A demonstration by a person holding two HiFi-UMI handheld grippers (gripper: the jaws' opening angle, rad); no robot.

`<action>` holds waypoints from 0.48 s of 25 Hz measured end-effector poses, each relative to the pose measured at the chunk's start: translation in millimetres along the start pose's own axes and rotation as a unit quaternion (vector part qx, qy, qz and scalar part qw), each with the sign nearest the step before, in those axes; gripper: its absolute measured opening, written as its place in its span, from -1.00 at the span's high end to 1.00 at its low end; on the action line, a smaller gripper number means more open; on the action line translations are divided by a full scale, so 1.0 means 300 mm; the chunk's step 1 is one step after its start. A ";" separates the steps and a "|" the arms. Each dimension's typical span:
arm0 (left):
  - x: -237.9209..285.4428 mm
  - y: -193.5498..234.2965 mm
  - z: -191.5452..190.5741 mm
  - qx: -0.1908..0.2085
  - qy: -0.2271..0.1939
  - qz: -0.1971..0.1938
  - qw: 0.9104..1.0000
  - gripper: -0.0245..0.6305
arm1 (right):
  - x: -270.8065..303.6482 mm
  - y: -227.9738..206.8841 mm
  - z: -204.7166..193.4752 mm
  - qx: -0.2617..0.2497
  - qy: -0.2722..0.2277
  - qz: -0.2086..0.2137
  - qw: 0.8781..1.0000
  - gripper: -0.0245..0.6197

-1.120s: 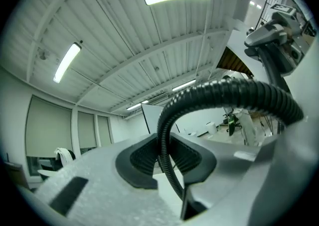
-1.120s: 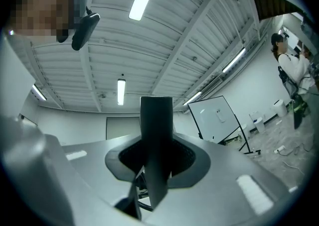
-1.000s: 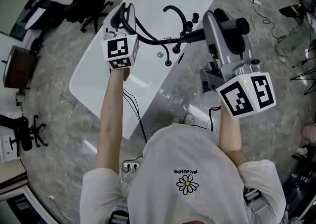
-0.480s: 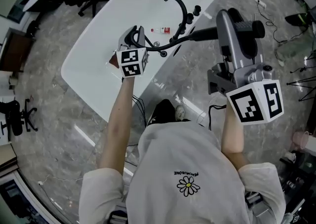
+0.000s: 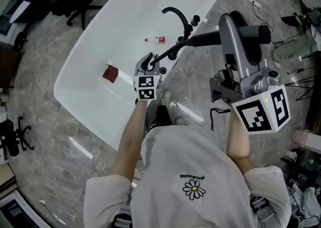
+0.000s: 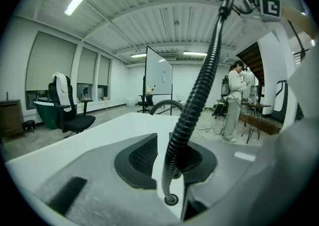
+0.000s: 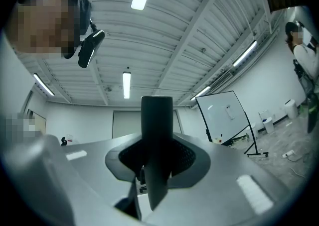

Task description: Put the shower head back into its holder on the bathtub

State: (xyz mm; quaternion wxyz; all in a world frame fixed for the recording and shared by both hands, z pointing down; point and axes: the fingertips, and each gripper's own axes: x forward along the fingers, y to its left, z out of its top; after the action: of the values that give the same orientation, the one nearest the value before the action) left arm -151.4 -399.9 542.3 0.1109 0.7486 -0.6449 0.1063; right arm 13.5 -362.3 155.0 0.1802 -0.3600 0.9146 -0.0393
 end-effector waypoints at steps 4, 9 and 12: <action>0.083 -0.018 -0.061 -0.006 0.022 -0.042 0.999 0.71 | 0.155 0.026 -0.059 -0.016 0.013 0.015 1.000 0.59; 0.092 -0.028 -0.108 -0.044 0.029 -0.111 0.992 0.53 | 0.327 0.084 -0.139 -0.048 0.035 0.036 0.998 0.59; 0.098 0.031 -0.108 -0.057 0.028 -0.094 0.994 0.53 | 0.385 0.094 -0.219 -0.071 0.060 0.045 0.995 0.59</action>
State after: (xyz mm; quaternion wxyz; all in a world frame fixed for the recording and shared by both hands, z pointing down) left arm -156.7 -419.1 582.3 0.1813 0.7951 -0.5733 0.0793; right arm -106.4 -422.9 175.8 0.1005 -0.3270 0.9396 0.0124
